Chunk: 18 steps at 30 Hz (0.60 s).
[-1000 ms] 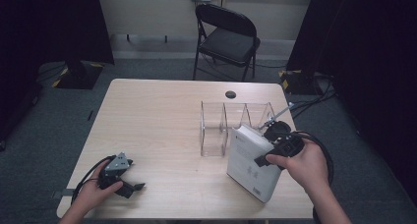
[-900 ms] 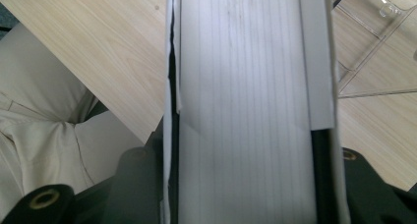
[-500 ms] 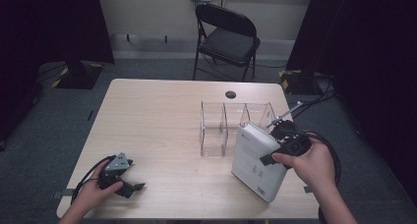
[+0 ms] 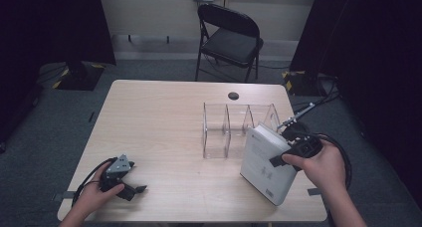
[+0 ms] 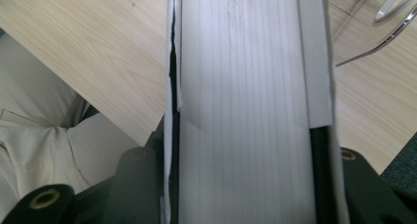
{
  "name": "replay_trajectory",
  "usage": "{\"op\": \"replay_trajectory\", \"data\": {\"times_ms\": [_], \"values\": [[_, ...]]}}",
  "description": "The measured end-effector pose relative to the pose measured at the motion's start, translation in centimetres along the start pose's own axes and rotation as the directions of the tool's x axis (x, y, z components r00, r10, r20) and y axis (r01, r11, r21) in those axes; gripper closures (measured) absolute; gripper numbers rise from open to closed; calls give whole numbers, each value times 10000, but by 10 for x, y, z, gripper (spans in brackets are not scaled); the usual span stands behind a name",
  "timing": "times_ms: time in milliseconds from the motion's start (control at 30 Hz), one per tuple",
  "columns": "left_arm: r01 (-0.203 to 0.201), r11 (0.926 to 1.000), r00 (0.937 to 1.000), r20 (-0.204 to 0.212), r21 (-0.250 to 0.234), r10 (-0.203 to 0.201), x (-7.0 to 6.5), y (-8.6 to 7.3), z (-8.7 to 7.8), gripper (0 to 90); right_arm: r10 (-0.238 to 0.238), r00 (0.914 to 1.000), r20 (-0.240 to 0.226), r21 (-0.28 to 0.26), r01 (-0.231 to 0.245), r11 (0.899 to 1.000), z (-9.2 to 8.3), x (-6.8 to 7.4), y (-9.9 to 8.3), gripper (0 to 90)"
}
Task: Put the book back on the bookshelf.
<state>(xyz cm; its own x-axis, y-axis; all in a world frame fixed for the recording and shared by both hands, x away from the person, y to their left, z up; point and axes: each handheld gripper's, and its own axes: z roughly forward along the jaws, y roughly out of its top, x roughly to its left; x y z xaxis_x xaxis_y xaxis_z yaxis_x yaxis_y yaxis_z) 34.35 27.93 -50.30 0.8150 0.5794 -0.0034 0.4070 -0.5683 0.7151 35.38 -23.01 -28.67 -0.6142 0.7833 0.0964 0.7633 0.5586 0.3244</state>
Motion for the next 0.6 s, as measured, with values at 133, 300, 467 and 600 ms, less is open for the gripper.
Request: {"op": "replay_trajectory", "data": {"times_ms": [133, 300, 467, 600], "values": [[0, 10000, 10000, -1, -1, 0, 0, 0, 0, 0, 177, 9998, 26, -66, -177, 9998, -2, -3, -2, 521], [3, 10000, 10000, -1, -4, -3, 0, 0, 0, 0, 416, 9991, 36, -255, -415, 9988, -6, -9, -5, 521], [2, 10000, 10000, 0, -3, -2, 0, 0, 0, 0, 580, 9979, 279, -225, -574, 9981, -7, -13, -7, 521], [6, 10000, 10000, -1, -5, -6, 0, 0, 0, 0, 723, 9971, 249, -256, -716, 9971, -7, -18, -9, 521]]}}
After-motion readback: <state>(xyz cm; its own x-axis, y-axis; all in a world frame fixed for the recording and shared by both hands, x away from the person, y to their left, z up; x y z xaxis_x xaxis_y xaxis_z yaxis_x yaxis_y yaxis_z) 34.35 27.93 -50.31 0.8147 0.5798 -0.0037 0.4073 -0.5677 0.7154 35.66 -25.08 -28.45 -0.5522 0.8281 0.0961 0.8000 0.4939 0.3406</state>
